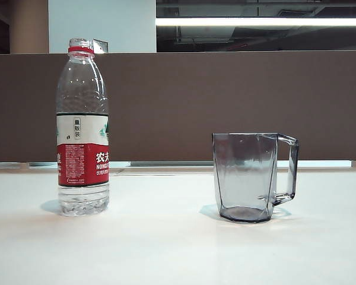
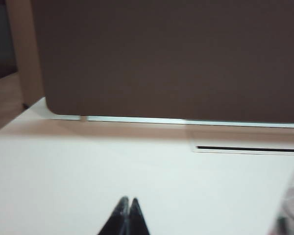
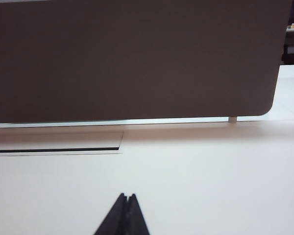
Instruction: Pick up the mineral water bottle with the left hand on the table and pour water into the mug until it's half full.
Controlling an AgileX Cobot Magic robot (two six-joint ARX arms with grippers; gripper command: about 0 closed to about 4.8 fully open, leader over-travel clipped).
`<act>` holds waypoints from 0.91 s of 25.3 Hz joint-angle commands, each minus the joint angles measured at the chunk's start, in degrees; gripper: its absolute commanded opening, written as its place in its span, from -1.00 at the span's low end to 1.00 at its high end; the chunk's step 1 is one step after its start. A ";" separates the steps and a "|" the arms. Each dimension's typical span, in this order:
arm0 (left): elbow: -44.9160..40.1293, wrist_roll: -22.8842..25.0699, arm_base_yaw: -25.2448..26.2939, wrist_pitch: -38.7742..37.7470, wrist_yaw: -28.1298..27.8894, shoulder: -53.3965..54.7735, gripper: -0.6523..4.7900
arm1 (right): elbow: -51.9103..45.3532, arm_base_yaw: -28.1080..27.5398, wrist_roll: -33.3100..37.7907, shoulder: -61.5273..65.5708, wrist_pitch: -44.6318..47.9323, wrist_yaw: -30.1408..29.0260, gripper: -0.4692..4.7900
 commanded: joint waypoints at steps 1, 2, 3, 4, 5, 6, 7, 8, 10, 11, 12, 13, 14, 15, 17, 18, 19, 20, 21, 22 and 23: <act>2.21 -0.96 -1.55 -1.70 2.19 1.05 -0.78 | 3.63 0.11 0.17 3.17 1.01 -3.17 -0.83; 2.78 -1.36 -2.43 -1.60 2.75 1.88 -0.78 | 4.74 0.17 0.17 4.50 0.90 -4.42 -0.83; 3.28 -1.97 -3.19 -1.44 2.75 2.71 -0.78 | 5.68 0.37 0.17 5.68 0.83 -5.05 -0.83; 3.80 -2.25 -4.09 -1.44 2.82 3.65 -0.78 | 6.56 0.72 0.17 6.84 0.76 -5.07 -0.83; 4.50 -2.21 -5.40 -1.25 2.69 4.98 -0.78 | 7.58 1.29 0.20 8.28 0.66 -5.01 -0.83; 5.70 -2.21 -7.67 -0.81 1.84 7.45 -0.78 | 9.09 2.58 0.17 10.29 0.68 -5.01 -0.83; 6.51 -2.05 -9.05 -0.37 1.81 9.25 -0.78 | 9.99 3.50 0.17 11.45 0.63 -4.96 -0.83; 7.93 -1.73 -11.04 0.26 1.79 12.35 -0.78 | 11.41 5.25 0.15 13.16 0.55 -5.01 -0.83; 10.69 -1.79 -13.84 0.48 1.88 18.21 -0.78 | 13.16 8.31 0.15 15.04 -0.83 -4.94 -0.83; 12.11 -1.90 -14.88 0.44 2.05 21.31 -0.78 | 14.03 10.27 0.15 15.78 -2.69 -4.70 -0.83; 13.00 -1.99 -15.30 0.46 2.27 23.23 -0.78 | 14.56 11.56 0.13 15.85 -4.31 -4.63 -0.83; 14.21 -1.97 -15.65 0.48 3.23 25.86 -0.78 | 15.30 13.49 0.13 16.33 -7.02 -4.48 -0.83; 15.02 -1.97 -15.67 0.52 4.85 27.63 -0.78 | 15.72 14.40 0.13 16.33 -8.63 -4.37 -0.83; 16.24 -2.01 -15.67 0.68 7.28 30.25 -0.78 | 16.37 16.44 0.13 16.33 -11.72 -4.35 -0.83; 17.05 -2.12 -15.67 3.08 10.62 33.14 -0.78 | 16.70 18.88 0.13 16.31 -14.73 -4.04 -0.83; 17.07 -2.27 -15.67 4.76 12.59 34.45 -0.78 | 16.70 20.41 0.13 16.31 -16.11 -4.09 -0.83; 17.07 -2.78 -15.67 5.27 13.22 35.19 -0.77 | 16.70 21.11 0.13 16.31 -16.57 -4.09 -0.83; 17.05 -3.56 -15.67 5.40 13.70 35.71 -0.76 | 16.68 21.97 0.13 16.33 -16.98 -4.09 -0.83; 17.05 -4.24 -15.67 5.20 15.04 36.85 -0.42 | 16.68 23.21 0.13 16.33 -17.35 -3.82 -0.83; 17.05 -4.37 -15.67 5.18 15.85 37.40 0.14 | 16.66 23.85 0.13 16.33 -17.35 -3.45 -0.83; 17.05 -4.11 -15.69 5.22 18.51 38.14 1.00 | 16.66 24.50 0.13 16.33 -17.31 -3.41 -0.83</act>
